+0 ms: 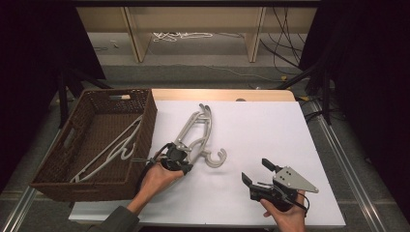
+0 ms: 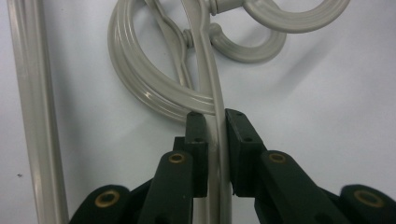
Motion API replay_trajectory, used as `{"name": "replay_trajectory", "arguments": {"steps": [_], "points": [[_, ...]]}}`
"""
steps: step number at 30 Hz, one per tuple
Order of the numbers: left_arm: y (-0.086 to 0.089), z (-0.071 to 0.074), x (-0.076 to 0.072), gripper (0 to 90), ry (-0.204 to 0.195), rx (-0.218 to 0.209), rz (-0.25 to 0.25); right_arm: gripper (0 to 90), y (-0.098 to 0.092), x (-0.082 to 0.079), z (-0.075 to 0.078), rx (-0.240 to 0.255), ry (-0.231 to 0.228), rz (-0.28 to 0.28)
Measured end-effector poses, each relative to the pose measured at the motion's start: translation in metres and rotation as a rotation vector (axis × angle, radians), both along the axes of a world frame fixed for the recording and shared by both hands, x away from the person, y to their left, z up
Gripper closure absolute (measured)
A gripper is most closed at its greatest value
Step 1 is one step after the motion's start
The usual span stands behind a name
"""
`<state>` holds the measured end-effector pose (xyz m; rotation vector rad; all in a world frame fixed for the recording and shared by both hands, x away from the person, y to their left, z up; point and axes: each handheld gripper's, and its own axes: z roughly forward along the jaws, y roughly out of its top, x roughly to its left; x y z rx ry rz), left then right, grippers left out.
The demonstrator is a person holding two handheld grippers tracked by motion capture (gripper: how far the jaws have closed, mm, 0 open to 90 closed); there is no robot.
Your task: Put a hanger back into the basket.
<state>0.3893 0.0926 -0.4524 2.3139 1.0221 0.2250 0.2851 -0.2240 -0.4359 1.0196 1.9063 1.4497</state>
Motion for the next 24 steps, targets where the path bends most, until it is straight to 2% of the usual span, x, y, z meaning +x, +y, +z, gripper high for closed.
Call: {"name": "replay_trajectory", "arguments": {"steps": [1, 4, 5, 7, 9, 11, 15, 16, 17, 20, 24], "points": [[0.001, 0.001, 0.001, 80.3, 0.0, -0.021, 0.012, 18.5, 0.001, 0.001, -0.001, 0.014, -0.005, 0.005], [0.007, 0.001, 0.001, 80.7, 0.003, -0.08, 0.018, 18.5, 0.0, 0.001, -0.001, 0.0, -0.001, 0.002], [0.009, 0.003, 0.001, 80.9, 0.009, -0.083, 0.018, 18.5, 0.0, 0.001, -0.001, 0.004, -0.003, 0.003], [0.012, 0.005, 0.0, 81.1, 0.003, -0.135, 0.056, 18.5, 0.0, 0.001, -0.001, 0.003, -0.004, 0.005], [0.015, 0.009, 0.0, 81.2, 0.003, -0.186, 0.07, 18.4, -0.001, 0.001, -0.001, 0.005, 0.005, 0.011], [0.018, 0.013, -0.002, 81.2, -0.008, -0.187, 0.067, 18.4, -0.001, 0.0, 0.0, 0.002, 0.001, 0.005], [0.025, 0.017, -0.002, 81.3, 0.007, -0.296, 0.107, 18.5, -0.001, 0.001, 0.0, 0.011, 0.001, 0.007], [0.028, 0.019, -0.002, 81.3, -0.001, -0.315, 0.111, 18.6, -0.001, 0.0, 0.0, 0.004, -0.005, 0.0], [0.029, 0.019, -0.002, 81.3, 0.005, -0.355, 0.135, 18.5, -0.001, 0.0, 0.001, -0.004, -0.002, 0.002], [0.035, 0.024, -0.003, 81.3, 0.005, -0.432, 0.147, 18.5, -0.001, 0.0, 0.0, 0.003, -0.003, -0.002], [0.039, 0.033, -0.005, 81.3, -0.016, -0.481, 0.147, 18.4, -0.001, 0.001, -0.001, 0.005, 0.002, 0.009]]}}
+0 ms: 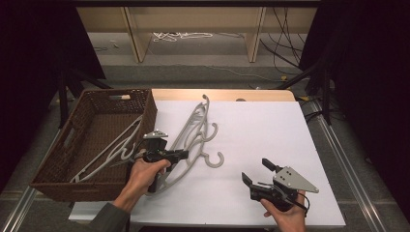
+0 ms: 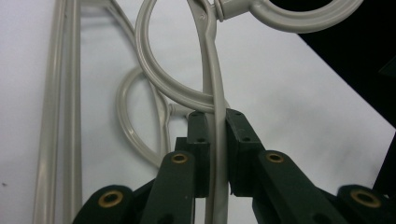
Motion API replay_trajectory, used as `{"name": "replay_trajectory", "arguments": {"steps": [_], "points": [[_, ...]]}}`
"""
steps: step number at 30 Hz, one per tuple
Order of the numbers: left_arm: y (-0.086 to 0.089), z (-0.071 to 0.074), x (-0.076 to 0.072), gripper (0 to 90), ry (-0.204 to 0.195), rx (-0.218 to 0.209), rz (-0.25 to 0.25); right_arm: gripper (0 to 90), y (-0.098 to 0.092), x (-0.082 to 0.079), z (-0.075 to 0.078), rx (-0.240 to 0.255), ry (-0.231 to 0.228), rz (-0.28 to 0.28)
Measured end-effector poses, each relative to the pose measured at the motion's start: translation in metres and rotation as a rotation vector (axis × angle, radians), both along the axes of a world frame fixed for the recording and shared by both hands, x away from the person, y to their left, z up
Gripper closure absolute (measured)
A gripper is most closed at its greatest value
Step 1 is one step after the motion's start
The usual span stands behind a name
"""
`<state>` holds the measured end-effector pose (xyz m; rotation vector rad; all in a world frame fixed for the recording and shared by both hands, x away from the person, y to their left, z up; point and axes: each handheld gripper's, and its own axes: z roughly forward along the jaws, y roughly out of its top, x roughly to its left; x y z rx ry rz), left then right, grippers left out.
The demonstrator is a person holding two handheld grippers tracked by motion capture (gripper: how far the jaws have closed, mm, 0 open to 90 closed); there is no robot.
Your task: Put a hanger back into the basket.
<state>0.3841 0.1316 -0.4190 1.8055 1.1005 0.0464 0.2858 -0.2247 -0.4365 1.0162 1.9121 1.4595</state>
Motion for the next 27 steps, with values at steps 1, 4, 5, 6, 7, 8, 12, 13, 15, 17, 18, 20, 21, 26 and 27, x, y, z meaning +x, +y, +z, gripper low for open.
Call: {"name": "replay_trajectory", "arguments": {"steps": [1, 4, 5, 6, 7, 8, 12, 13, 15, 17, 18, 20, 21, 26, 27], "points": [[0.001, 0.004, -0.001, 81.3, -0.006, -0.005, -0.001, 18.4, 0.001, 0.0, 0.0, 0.015, -0.005, -0.01], [0.004, 0.012, -0.004, 81.3, -0.015, -0.029, -0.007, 18.4, 0.0, 0.0, 0.001, -0.005, -0.004, -0.012], [0.004, 0.014, -0.004, 81.3, -0.026, -0.035, -0.011, 18.4, 0.0, 0.0, 0.0, 0.004, 0.0, -0.003], [0.005, 0.017, -0.005, 81.3, -0.034, -0.04, -0.008, 18.5, 0.0, -0.001, 0.001, -0.003, -0.006, -0.012], [0.006, 0.02, -0.006, 81.3, -0.041, -0.038, -0.007, 18.4, -0.001, 0.001, 0.001, -0.014, -0.039, -0.011], [0.006, 0.022, -0.007, 81.3, -0.036, -0.053, -0.008, 18.5, -0.001, 0.001, 0.001, -0.018, -0.036, -0.01], [0.01, 0.031, -0.009, 81.3, -0.056, -0.07, -0.006, 18.5, -0.001, 0.001, 0.001, -0.011, -0.033, -0.015], [0.011, 0.033, -0.009, 81.3, -0.063, -0.074, -0.012, 18.5, -0.001, 0.001, 0.001, -0.012, -0.037, -0.013], [0.013, 0.037, -0.01, 81.3, -0.074, -0.073, -0.011, 18.4, -0.001, -0.001, 0.001, -0.007, -0.003, -0.012], [0.015, 0.041, -0.012, 81.3, -0.085, -0.07, -0.009, 18.5, -0.001, 0.0, 0.001, -0.005, -0.016, -0.016], [0.017, 0.044, -0.012, 81.3, -0.092, -0.07, -0.007, 18.5, -0.002, 0.001, 0.001, -0.011, -0.037, -0.016], [0.019, 0.05, -0.013, 81.3, -0.109, -0.067, -0.015, 18.5, 0.0, 0.0, 0.0, 0.013, -0.008, -0.01], [0.021, 0.053, -0.013, 81.4, -0.119, -0.069, -0.015, 18.4, 0.0, 0.0, 0.0, 0.014, -0.008, -0.01], [0.03, 0.066, -0.014, 81.4, -0.155, -0.072, 0.001, 18.4, -0.001, 0.0, 0.0, -0.003, -0.002, -0.018], [0.032, 0.067, -0.014, 81.4, -0.159, -0.07, 0.01, 18.4, -0.002, 0.0, 0.0, -0.004, 0.001, -0.021]]}}
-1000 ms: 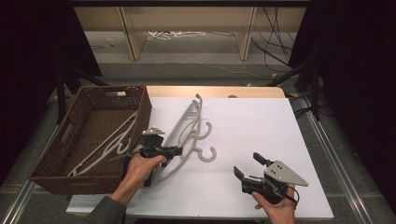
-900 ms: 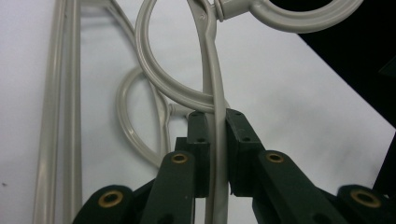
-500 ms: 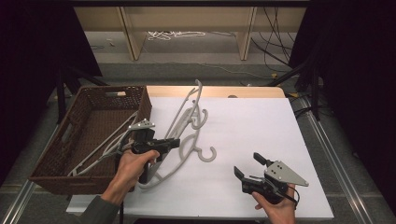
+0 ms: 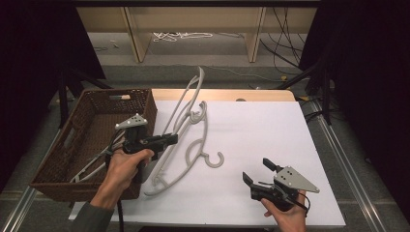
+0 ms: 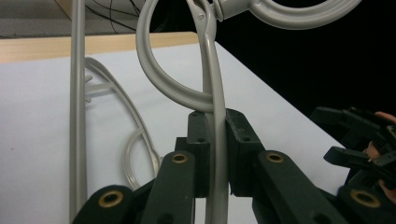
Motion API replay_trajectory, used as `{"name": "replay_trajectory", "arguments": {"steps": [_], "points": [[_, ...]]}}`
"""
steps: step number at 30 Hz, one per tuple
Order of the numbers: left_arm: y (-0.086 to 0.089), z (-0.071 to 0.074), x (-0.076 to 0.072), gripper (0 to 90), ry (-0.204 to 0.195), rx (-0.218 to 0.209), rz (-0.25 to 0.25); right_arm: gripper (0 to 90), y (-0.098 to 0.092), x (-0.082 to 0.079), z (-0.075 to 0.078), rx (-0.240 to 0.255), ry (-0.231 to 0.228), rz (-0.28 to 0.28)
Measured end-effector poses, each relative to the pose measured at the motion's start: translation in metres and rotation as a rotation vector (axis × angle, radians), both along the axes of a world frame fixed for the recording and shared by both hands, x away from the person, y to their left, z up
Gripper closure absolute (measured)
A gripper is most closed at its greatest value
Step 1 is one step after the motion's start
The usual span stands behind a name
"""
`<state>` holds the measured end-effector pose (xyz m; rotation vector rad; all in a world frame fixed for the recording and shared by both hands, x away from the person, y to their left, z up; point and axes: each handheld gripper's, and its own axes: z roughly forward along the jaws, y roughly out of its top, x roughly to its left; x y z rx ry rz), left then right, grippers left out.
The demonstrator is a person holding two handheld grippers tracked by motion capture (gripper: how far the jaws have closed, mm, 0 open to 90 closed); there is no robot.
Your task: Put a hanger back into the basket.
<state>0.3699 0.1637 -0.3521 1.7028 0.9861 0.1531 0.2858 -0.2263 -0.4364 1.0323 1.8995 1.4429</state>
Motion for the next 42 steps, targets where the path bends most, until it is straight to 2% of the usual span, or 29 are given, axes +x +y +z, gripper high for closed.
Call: {"name": "replay_trajectory", "arguments": {"steps": [6, 9, 15, 19, 22, 25, 27, 28, 29, 30, 32, 36, 37, 38, 39, 40, 41, 42], "points": [[0.011, 0.007, 0.0, 81.4, -0.006, -0.002, 0.018, 18.5, 0.0, 0.0, 0.0, 0.003, -0.006, -0.005], [0.016, 0.013, 0.001, 81.4, -0.023, 0.001, 0.021, 18.4, 0.0, 0.001, 0.0, 0.004, -0.003, -0.001], [0.031, 0.034, 0.0, 81.4, -0.05, 0.052, 0.033, 18.4, 0.0, 0.001, -0.001, 0.018, -0.003, 0.0], [0.045, 0.042, 0.0, 81.4, -0.071, 0.08, 0.064, 18.5, 0.0, 0.0, 0.0, 0.006, -0.004, -0.003], [0.057, 0.043, 0.001, 81.4, -0.087, 0.093, 0.072, 18.5, 0.0, 0.001, -0.001, 0.008, 0.0, -0.003], [0.068, 0.042, 0.001, 81.4, -0.079, 0.106, 0.093, 18.5, 0.0, 0.0, -0.001, -0.002, 0.005, -0.005], [0.078, 0.039, 0.003, 81.4, -0.069, 0.121, 0.114, 18.5, 0.001, 0.001, -0.001, 0.015, 0.003, 0.003], [0.082, 0.037, 0.004, 81.4, -0.064, 0.129, 0.125, 18.5, 0.0, 0.0, 0.0, -0.008, 0.008, -0.006], [0.086, 0.035, 0.005, 81.4, -0.064, 0.138, 0.126, 18.5, 0.002, 0.001, -0.002, 0.012, -0.003, 0.001], [0.075, 0.032, 0.005, 81.4, -0.052, -0.048, 0.229, 18.4, 0.002, 0.001, -0.002, 0.001, -0.006, -0.002], [0.083, 0.028, 0.004, 81.4, -0.052, -0.034, 0.23, 18.4, 0.002, 0.001, -0.002, 0.001, -0.005, -0.002], [0.094, 0.021, 0.004, 81.4, -0.053, -0.08, 0.19, 18.3, 0.002, 0.001, -0.002, 0.006, 0.003, 0.001], [0.097, 0.02, 0.004, 81.4, -0.052, -0.067, 0.213, 18.3, 0.002, 0.001, -0.002, 0.006, 0.004, 0.0], [0.099, 0.018, 0.004, 81.4, -0.059, -0.071, 0.213, 18.3, 0.001, 0.001, -0.002, -0.002, 0.005, -0.007], [0.102, 0.016, 0.004, 81.4, -0.062, -0.062, 0.222, 18.3, 0.002, 0.001, -0.002, 0.001, 0.0, -0.009], [0.108, 0.015, 0.003, 81.4, -0.06, -0.028, 0.242, 18.3, 0.002, 0.002, -0.002, 0.015, -0.004, -0.002], [0.111, 0.014, 0.003, 81.4, -0.061, -0.018, 0.236, 18.3, 0.002, 0.001, -0.002, -0.006, 0.009, -0.006], [0.115, 0.013, 0.003, 81.5, -0.06, 0.01, 0.249, 18.2, 0.002, 0.001, -0.002, -0.005, 0.007, -0.007]]}}
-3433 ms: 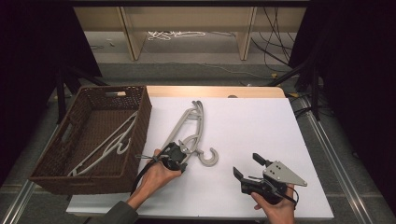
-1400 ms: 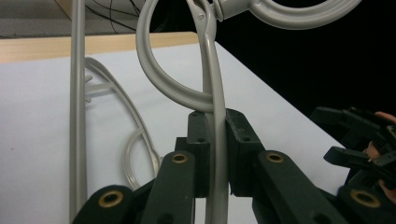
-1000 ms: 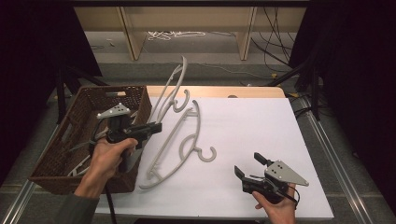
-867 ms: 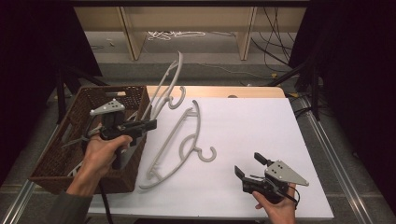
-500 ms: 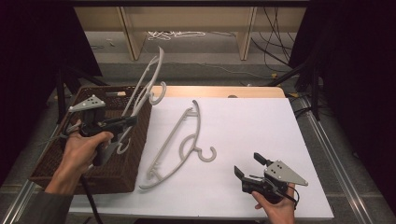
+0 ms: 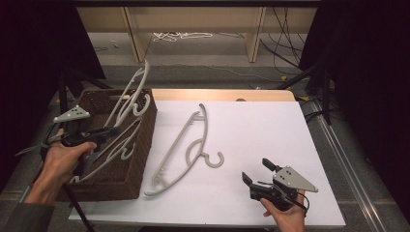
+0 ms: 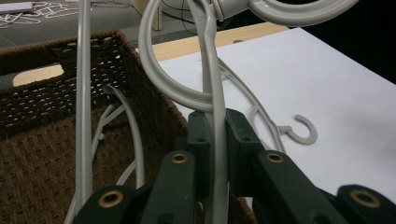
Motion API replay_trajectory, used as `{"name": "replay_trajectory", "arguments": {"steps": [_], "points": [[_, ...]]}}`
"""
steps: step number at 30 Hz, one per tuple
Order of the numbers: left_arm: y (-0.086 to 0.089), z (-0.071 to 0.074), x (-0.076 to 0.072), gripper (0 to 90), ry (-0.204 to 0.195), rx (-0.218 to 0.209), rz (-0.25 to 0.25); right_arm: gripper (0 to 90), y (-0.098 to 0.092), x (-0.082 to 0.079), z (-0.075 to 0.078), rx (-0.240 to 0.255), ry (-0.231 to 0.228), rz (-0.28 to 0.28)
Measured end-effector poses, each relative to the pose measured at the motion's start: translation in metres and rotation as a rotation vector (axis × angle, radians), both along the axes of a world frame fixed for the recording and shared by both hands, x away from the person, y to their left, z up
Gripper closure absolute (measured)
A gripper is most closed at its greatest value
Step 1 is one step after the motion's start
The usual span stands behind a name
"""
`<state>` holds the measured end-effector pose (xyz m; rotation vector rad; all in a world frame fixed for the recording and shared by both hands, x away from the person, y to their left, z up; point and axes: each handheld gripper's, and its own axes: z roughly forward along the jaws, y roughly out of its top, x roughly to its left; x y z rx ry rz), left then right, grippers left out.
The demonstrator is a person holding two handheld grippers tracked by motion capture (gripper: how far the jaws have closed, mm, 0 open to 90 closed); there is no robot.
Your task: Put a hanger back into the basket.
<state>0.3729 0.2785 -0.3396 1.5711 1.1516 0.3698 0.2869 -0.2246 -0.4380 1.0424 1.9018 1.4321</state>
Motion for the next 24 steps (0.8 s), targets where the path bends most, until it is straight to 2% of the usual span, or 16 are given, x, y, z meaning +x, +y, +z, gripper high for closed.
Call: {"name": "replay_trajectory", "arguments": {"steps": [3, 5, 6, 7, 11, 13, 14, 17, 19, 20, 21, 22, 24], "points": [[0.006, -0.005, -0.001, 81.4, 0.007, 0.01, 0.001, 18.2, 0.0, 0.0, 0.0, 0.005, -0.008, 0.0], [0.009, -0.008, -0.002, 81.4, 0.019, 0.026, 0.004, 18.2, 0.0, 0.0, 0.0, -0.002, 0.002, -0.002], [0.009, -0.01, -0.003, 81.4, 0.017, 0.011, 0.007, 18.2, 0.0, 0.001, -0.001, 0.012, -0.001, 0.004], [0.029, -0.008, -0.003, 81.4, 0.048, 0.27, -0.12, 18.2, 0.0, 0.001, 0.0, 0.01, 0.0, 0.001], [0.035, -0.013, -0.007, 81.4, 0.052, 0.292, -0.121, 18.3, 0.0, 0.001, -0.001, 0.009, -0.002, 0.002], [0.04, -0.016, -0.008, 81.4, 0.062, 0.323, -0.137, 18.3, 0.0, 0.0, 0.0, 0.002, 0.001, -0.005], [0.041, -0.017, -0.009, 81.4, 0.06, 0.317, -0.137, 18.3, 0.0, 0.0, 0.0, -0.001, 0.003, -0.004], [0.046, -0.019, -0.01, 81.4, 0.059, 0.339, -0.14, 18.3, 0.0, 0.001, -0.001, 0.011, 0.0, 0.003], [0.048, -0.02, -0.01, 81.4, 0.052, 0.356, -0.152, 18.3, 0.0, 0.0, 0.0, -0.001, 0.002, -0.004], [0.051, -0.019, -0.01, 81.4, 0.061, 0.38, -0.168, 18.3, 0.001, 0.001, -0.001, 0.016, -0.006, 0.002], [0.052, -0.02, -0.01, 81.4, 0.056, 0.387, -0.166, 18.3, 0.0, 0.001, -0.001, 0.007, -0.007, -0.001], [0.051, -0.021, -0.01, 81.4, 0.053, 0.376, -0.163, 18.3, 0.0, 0.001, -0.001, 0.005, -0.004, -0.002], [0.055, -0.021, -0.009, 81.4, 0.06, 0.398, -0.183, 18.3, 0.0, 0.001, -0.001, 0.009, 0.001, 0.001]]}}
